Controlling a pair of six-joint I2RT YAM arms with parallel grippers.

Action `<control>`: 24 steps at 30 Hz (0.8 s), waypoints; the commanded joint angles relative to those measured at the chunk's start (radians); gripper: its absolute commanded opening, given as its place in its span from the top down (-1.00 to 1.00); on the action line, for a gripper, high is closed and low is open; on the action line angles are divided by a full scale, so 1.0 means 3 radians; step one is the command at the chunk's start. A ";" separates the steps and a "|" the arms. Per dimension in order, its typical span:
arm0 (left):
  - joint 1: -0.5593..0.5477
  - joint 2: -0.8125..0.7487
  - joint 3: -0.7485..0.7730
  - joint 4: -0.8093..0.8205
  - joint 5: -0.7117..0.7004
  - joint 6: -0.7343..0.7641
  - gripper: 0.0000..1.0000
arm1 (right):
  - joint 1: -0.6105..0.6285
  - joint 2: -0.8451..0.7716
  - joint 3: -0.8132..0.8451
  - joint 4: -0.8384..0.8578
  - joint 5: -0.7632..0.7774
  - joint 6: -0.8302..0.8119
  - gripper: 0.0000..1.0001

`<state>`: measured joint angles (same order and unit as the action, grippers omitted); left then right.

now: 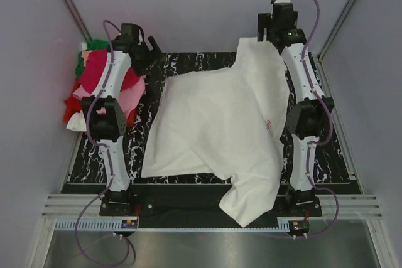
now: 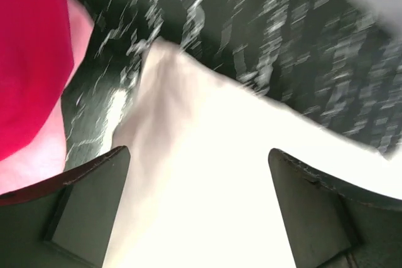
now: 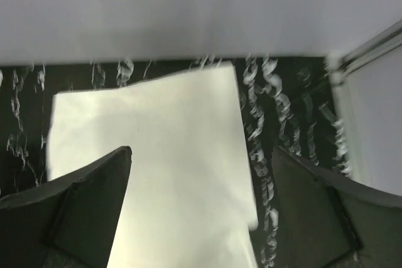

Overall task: Fold and stack the t-shirts
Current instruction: Flatten the tshirt out

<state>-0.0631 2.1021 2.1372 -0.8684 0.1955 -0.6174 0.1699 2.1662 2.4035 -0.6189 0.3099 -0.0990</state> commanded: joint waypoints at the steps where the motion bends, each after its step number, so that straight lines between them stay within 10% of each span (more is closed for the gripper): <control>1: -0.0040 -0.0521 0.0012 -0.0251 0.0095 0.0100 -0.97 | 0.0062 0.0019 0.0675 -0.0702 -0.0501 0.0636 -0.99; 5: -0.0040 -0.1131 -0.0736 0.0118 -0.0018 0.0201 -0.97 | 0.0062 -0.0322 0.0243 -0.0770 -0.0430 0.0820 -0.99; 15: -0.0045 -0.2262 -0.2981 0.0925 0.0084 0.0304 -0.97 | 0.0062 -0.1892 -0.2840 -0.0054 -0.0751 0.1598 -0.99; 24: -0.0076 -0.1758 -0.3223 0.1412 0.0166 0.0228 -0.97 | 0.0027 -0.1035 -0.2486 -0.0432 -0.0742 0.1568 -0.99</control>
<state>-0.0784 1.5295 1.1290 -0.5823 0.2161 -0.5484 0.1864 1.7847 1.5723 -0.7090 0.1081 0.3649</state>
